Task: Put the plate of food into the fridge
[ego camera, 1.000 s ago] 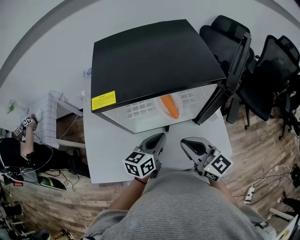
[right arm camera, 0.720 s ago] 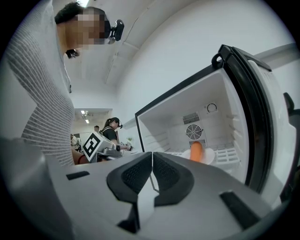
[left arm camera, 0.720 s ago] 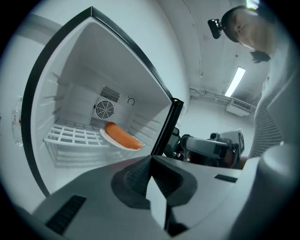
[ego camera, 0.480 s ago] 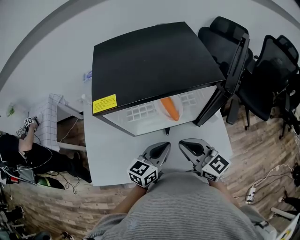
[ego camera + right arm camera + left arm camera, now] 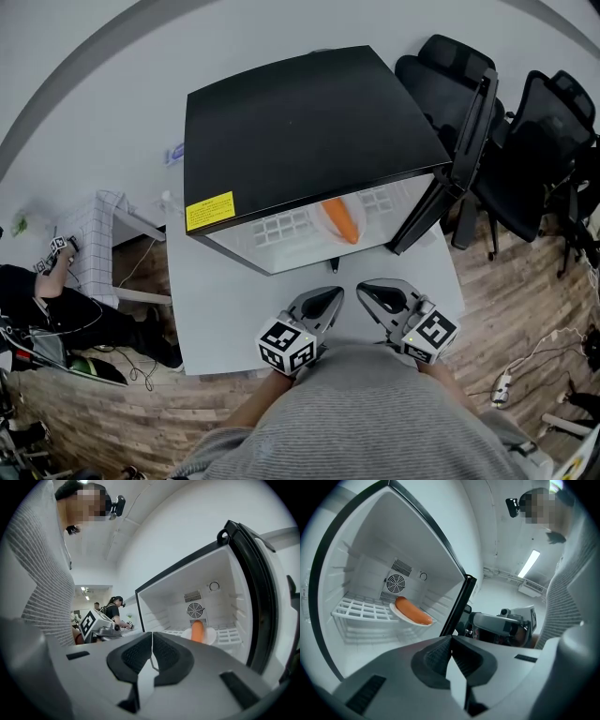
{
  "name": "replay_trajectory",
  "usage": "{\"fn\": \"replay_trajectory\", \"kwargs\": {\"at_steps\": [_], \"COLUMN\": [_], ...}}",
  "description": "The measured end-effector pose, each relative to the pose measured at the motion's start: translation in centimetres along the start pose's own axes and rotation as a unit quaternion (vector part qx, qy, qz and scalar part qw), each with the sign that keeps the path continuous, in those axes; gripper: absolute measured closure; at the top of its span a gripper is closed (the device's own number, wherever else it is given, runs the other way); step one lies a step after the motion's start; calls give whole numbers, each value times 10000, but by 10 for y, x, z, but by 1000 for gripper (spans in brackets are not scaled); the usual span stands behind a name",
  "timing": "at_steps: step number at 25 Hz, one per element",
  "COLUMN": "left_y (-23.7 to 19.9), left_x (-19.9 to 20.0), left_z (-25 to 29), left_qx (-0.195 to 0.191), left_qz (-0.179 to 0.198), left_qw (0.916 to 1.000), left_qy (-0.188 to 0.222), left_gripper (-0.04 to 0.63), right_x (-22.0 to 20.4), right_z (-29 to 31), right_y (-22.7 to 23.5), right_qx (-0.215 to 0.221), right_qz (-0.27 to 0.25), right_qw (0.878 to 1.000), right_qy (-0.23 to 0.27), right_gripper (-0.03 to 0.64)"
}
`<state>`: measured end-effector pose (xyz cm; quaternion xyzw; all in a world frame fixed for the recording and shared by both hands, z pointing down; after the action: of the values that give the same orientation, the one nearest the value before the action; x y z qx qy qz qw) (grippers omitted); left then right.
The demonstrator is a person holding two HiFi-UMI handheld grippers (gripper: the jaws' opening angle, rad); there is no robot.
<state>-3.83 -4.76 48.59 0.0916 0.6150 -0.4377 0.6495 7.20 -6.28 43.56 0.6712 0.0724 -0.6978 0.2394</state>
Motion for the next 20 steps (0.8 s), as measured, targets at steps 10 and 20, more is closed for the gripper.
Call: {"fn": "replay_trajectory", "kwargs": {"at_steps": [10, 20], "left_y": [-2, -3], "left_x": [1, -1], "left_z": [1, -1], "left_qx": [-46, -37], "left_qz": [23, 23], "left_qw": [10000, 9999], "left_qy": [-75, -127], "left_gripper": [584, 584], "right_x": [-2, -3], "right_z": [2, 3], "right_y": [0, -4], "right_qx": [-46, -36], "right_qz": [-60, -84], "right_qw": [9999, 9997], "right_qy": [-139, -231], "right_gripper": [604, 604]}}
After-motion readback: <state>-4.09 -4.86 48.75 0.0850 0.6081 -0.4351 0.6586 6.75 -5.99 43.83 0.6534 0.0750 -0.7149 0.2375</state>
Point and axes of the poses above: the fingertips, and each gripper's own axes: z forward along the fingers, y to its right, x out of its top, the point moved 5 cm from there along -z, backward along the fingers, and after that the axes turned 1 degree about z, right-handed, at the moved point
